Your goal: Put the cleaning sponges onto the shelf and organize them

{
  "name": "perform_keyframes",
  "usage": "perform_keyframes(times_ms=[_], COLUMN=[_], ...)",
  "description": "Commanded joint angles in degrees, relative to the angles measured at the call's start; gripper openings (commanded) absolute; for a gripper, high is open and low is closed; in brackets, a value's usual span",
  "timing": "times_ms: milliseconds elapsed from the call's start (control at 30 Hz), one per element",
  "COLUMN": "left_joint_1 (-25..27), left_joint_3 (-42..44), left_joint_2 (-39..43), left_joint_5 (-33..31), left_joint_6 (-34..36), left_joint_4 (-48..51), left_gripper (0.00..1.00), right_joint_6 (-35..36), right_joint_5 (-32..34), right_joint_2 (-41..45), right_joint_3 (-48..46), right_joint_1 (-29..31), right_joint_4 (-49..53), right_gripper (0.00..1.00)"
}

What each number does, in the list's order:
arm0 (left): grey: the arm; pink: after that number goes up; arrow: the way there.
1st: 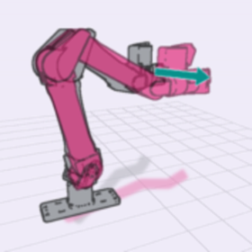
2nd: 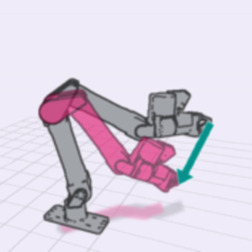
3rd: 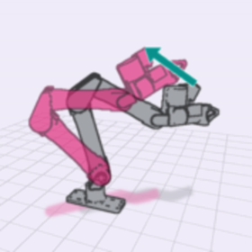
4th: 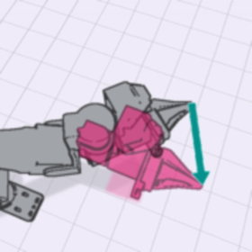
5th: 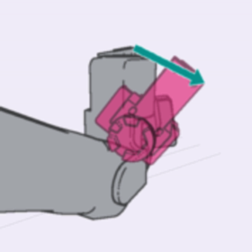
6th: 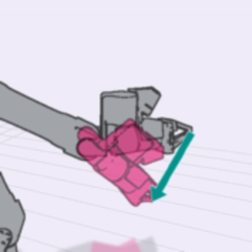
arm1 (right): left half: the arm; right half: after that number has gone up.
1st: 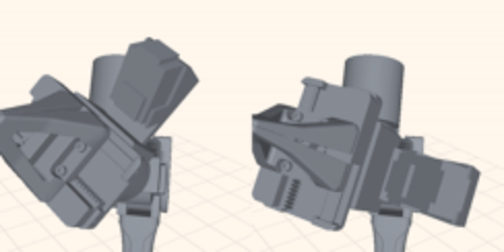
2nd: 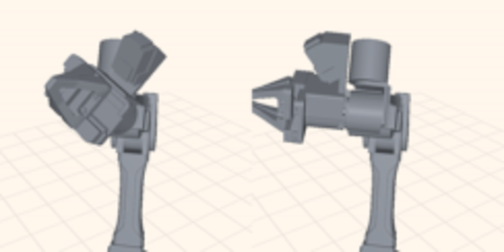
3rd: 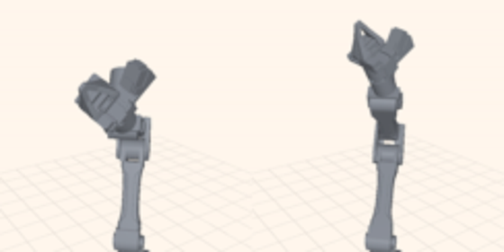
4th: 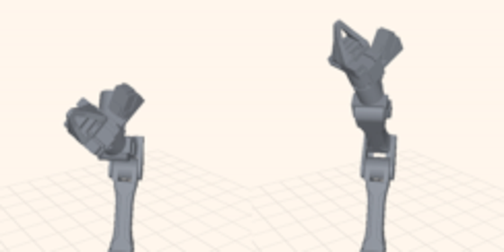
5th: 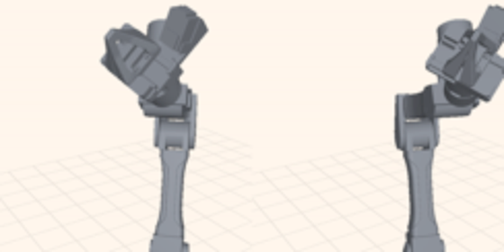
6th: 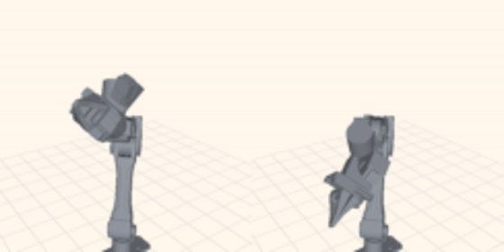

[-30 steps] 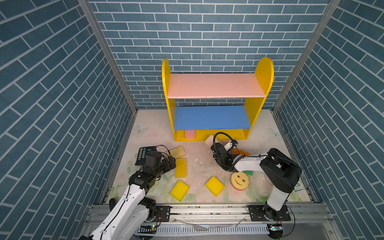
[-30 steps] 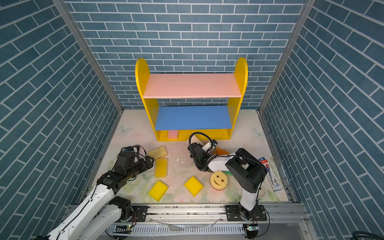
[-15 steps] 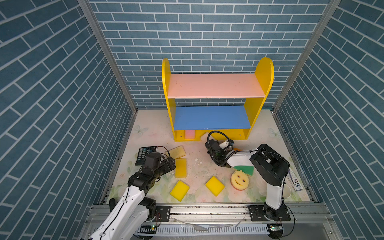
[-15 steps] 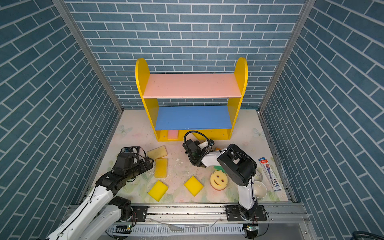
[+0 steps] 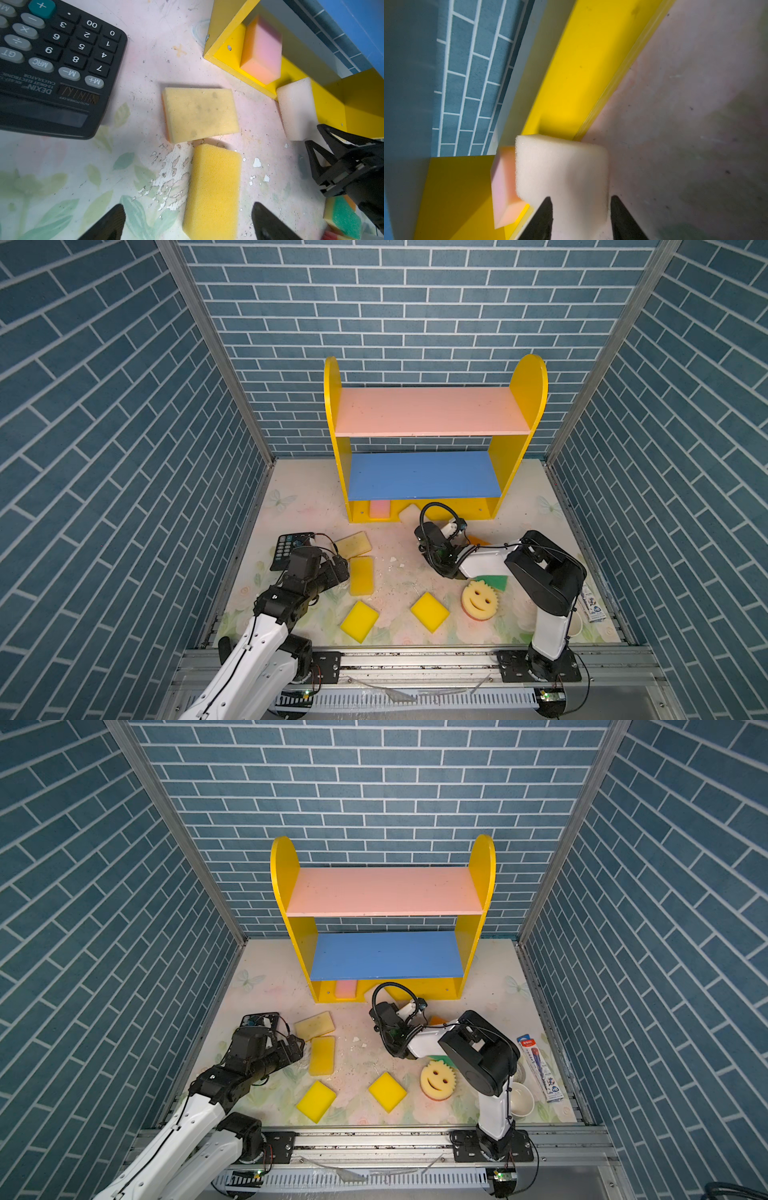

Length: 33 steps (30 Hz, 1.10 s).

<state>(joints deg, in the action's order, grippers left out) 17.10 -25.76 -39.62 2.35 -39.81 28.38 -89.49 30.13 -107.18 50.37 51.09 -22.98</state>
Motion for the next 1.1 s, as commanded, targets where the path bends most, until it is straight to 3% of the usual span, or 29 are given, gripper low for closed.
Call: perform_keyframes(times_ms=[0, 100, 233, 367, 867, 1067], left_joint_1=[-0.40, -0.43, -0.45, -0.40, -0.45, -0.40], left_joint_3=[-1.31, -0.99, -0.76, -0.96, -1.56, -1.05], left_joint_2=[-0.95, -1.43, -1.08, -0.90, -4.35, -5.95], left_joint_5=[-0.77, -0.50, -0.60, -0.94, 1.47, 6.44], left_joint_6=[0.83, 0.61, 0.70, 0.80, 0.97, 1.57], left_joint_4=[-1.11, -1.31, -0.90, -0.59, -3.51, -9.27], left_gripper=[0.96, 0.96, 0.96, 0.96, 0.96, 0.82], right_joint_6=[2.04, 3.81, 3.90, 2.68, 4.80, 6.25], right_joint_5=[-2.61, -3.29, -5.17, -5.93, -9.59, -7.86], right_joint_2=[2.20, 3.10, 2.67, 0.51, -9.32, -10.07], right_joint_3=[-3.20, -4.09, -5.42, -6.16, 4.57, 6.20], right_joint_1=[1.00, 1.96, 2.35, 2.37, 0.34, 0.38], right_joint_4=[-2.55, -1.98, -2.32, -5.20, -10.27, -10.55], right_gripper=[0.48, 0.49, 0.40, 0.40, 0.39, 0.34])
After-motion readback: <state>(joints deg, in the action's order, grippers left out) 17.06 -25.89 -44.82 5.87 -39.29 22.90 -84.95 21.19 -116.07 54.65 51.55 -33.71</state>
